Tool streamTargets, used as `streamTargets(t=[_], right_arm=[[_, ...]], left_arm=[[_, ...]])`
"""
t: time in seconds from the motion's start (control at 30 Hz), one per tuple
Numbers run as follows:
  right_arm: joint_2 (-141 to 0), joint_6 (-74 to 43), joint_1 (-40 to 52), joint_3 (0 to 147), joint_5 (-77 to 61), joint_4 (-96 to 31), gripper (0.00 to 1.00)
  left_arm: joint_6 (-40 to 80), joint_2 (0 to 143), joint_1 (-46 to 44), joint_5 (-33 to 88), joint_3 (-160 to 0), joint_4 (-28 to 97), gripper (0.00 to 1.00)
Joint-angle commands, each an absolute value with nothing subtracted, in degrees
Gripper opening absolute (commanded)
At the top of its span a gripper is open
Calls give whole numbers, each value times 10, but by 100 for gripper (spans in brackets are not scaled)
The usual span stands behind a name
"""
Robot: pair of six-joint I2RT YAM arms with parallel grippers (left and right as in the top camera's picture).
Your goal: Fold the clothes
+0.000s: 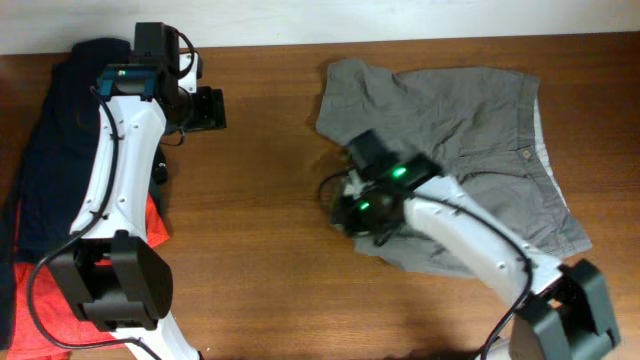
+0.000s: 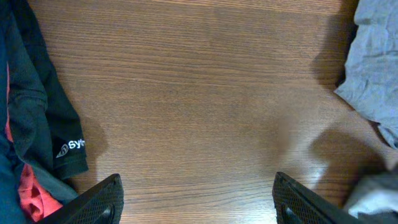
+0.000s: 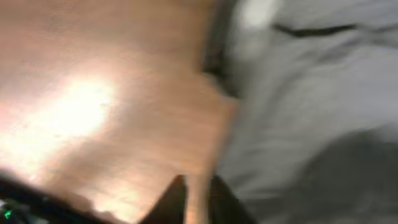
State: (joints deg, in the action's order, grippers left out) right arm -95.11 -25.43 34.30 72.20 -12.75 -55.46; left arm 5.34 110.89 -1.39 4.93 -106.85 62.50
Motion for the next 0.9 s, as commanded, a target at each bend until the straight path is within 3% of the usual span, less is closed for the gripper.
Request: streamTargets(t=[0.0,0.13,0.33,0.47,0.7,0.87], right_arm=[[-976,-260,407,723,-128,-548,35],[-982,-260,419,724,-96,-557,45],[-974,-241,334,781,-94,-577,45],[-974,-238,263,822,-57,-601,45],[-979,-212,114,826,-54,-620,49],[-979,-179,78,808,-57,-620,49]], left_arm=[[46,1097,-12,47,-1079,623,76],[46,1097,-12,47,-1079,623,76],[46,1097,-12,53,-1079,624,76],[45,1098,-17,122,-1077,624,77],[-19,1104,-88,138,-1023,609,77],[-45,1129,-154,142,-992,600,77]])
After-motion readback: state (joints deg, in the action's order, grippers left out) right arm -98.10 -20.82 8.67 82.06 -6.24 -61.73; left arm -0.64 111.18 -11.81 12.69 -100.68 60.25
